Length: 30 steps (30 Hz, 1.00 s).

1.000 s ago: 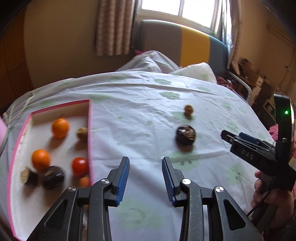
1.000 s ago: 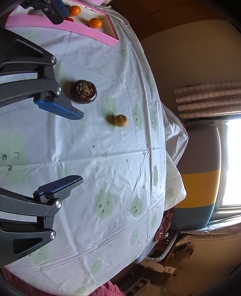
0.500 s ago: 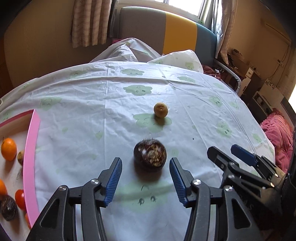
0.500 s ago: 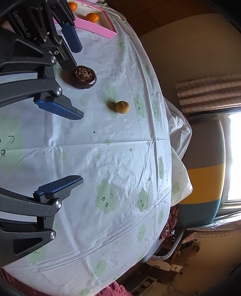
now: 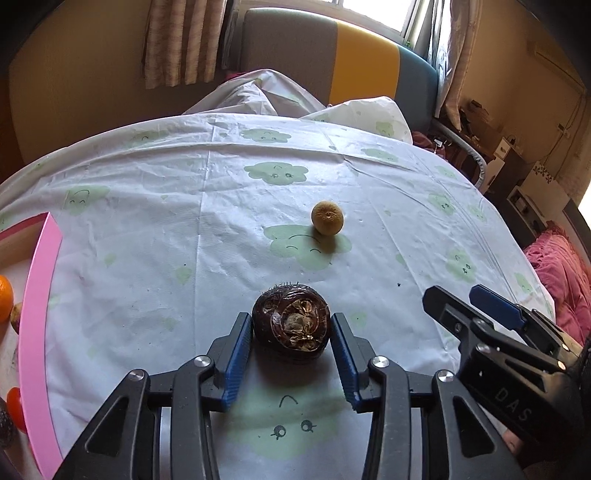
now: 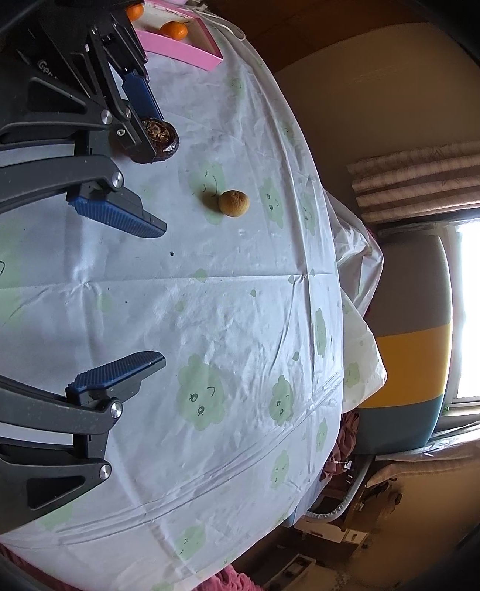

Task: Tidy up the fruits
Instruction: 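Move the left gripper to the dark round fruit and grasp it, then grasp the small brown fruit with the right gripper while the left holds the dark fruit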

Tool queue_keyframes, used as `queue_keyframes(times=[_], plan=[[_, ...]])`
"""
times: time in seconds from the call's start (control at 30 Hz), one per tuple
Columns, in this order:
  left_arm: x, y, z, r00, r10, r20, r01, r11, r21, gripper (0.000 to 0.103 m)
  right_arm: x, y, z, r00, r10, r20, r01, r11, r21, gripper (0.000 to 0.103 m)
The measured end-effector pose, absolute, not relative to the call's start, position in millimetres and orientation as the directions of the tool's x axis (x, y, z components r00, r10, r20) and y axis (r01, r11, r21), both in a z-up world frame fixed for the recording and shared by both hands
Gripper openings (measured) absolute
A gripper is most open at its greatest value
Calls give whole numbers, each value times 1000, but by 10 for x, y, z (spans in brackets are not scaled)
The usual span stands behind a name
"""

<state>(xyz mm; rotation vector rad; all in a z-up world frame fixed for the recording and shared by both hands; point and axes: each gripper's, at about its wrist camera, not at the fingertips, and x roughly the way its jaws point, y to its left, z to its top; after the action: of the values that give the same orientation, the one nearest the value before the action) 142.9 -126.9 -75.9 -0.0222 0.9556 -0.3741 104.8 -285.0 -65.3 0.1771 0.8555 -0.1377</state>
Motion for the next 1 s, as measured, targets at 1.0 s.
queue_keyframes(times=[1.0], plan=[[1363, -775, -785, 610, -177, -772, 108, 984, -141, 43, 1724, -2334, -755, 606, 104, -789, -17, 993, 118, 25]])
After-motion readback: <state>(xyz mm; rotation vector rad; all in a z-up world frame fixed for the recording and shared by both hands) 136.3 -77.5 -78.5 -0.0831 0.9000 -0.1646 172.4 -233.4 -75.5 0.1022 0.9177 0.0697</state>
